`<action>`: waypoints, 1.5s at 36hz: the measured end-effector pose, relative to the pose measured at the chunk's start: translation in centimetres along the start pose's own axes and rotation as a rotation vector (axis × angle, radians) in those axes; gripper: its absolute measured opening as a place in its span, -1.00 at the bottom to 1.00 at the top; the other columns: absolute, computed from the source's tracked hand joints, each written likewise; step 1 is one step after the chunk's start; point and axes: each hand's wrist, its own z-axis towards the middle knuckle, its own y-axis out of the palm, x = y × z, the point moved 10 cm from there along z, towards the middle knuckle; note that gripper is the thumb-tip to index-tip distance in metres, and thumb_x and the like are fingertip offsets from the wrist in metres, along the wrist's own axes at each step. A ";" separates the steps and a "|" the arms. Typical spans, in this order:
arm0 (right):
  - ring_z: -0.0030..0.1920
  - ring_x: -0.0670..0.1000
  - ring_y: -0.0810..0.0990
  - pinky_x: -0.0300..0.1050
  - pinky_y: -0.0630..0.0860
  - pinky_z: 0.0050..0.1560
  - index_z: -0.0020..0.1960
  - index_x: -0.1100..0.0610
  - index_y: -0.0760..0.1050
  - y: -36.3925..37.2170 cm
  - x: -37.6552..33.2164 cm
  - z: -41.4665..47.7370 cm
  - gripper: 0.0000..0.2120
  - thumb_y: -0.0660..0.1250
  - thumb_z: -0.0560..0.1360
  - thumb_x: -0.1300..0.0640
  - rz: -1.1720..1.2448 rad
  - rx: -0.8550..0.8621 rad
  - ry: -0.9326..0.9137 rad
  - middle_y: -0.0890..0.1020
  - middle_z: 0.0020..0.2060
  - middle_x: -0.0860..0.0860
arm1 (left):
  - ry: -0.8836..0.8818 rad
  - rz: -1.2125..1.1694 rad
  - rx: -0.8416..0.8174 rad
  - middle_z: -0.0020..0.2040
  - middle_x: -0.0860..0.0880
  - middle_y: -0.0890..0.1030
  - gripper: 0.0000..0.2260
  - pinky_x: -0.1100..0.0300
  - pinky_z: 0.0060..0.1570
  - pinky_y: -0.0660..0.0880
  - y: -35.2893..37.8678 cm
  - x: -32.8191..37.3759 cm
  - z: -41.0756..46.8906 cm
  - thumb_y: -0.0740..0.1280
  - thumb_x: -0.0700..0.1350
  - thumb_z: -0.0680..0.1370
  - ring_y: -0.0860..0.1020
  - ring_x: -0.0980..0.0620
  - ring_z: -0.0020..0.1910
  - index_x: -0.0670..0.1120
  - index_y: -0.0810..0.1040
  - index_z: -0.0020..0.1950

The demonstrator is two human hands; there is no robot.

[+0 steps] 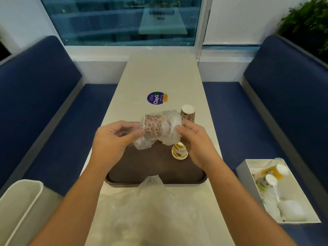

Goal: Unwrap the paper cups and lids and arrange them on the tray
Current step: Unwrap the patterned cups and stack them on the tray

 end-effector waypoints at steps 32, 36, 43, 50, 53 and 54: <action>0.04 -0.06 0.72 -0.04 0.61 0.08 0.19 0.06 0.61 1.7 0.0 -2.7 -0.79 0.21 0.69 0.17 0.245 0.061 0.104 0.75 0.01 -0.02 | -0.098 0.211 0.134 0.04 0.03 0.62 -0.82 0.21 -0.16 0.60 -0.2 -0.9 -1.9 0.44 0.04 0.61 0.63 0.00 0.01 -0.01 0.56 0.13; 0.02 -0.09 0.71 -0.22 0.60 -0.07 0.21 0.10 0.60 2.0 0.0 -3.0 -0.79 0.21 0.70 0.17 0.287 0.062 0.088 0.74 0.00 -0.03 | -0.050 0.167 0.266 -0.05 0.10 0.60 -0.96 0.23 -0.19 0.60 -1.1 -0.5 -2.7 0.35 -0.14 0.67 0.64 0.02 -0.03 0.00 0.53 0.09; -0.06 -0.08 0.69 -0.13 0.61 -0.06 0.14 0.19 0.60 1.5 0.4 -3.4 -0.83 0.25 0.69 0.19 0.220 0.142 0.053 0.73 -0.10 -0.02 | -0.148 0.067 -0.024 0.20 0.15 0.51 -0.66 0.37 -0.21 0.57 1.3 -0.8 -1.9 0.30 -0.27 0.65 0.56 0.14 0.07 0.14 0.45 0.29; 0.07 -0.01 0.73 -0.09 0.68 0.02 0.15 0.14 0.61 2.9 -1.2 -4.0 -0.88 0.33 0.66 0.17 -0.171 0.072 -0.082 0.75 -0.01 0.01 | 0.135 0.780 -0.279 0.47 0.16 0.35 -0.14 -0.27 0.46 0.34 3.2 0.9 -3.0 0.35 0.62 0.27 0.39 0.06 0.42 0.34 0.26 0.49; 0.03 -0.04 0.72 -0.13 0.66 -0.01 0.16 0.20 0.62 3.9 -1.6 -4.1 -0.85 0.31 0.67 0.18 -0.171 0.049 -0.095 0.75 -0.05 -0.03 | 0.182 0.553 -0.365 0.41 0.23 0.44 -0.06 -0.15 0.37 0.51 5.0 2.3 -4.0 0.59 0.32 0.35 0.52 0.11 0.32 0.45 0.06 0.55; 0.01 -0.07 0.71 -0.15 0.64 -0.03 0.14 0.21 0.62 4.1 -1.6 -4.1 -0.84 0.30 0.68 0.18 -0.147 0.045 -0.085 0.74 -0.08 -0.06 | 0.169 0.488 -0.385 0.33 0.27 0.49 -0.10 -0.06 0.30 0.57 5.5 2.2 -4.3 0.60 0.23 0.39 0.56 0.14 0.24 0.46 0.08 0.54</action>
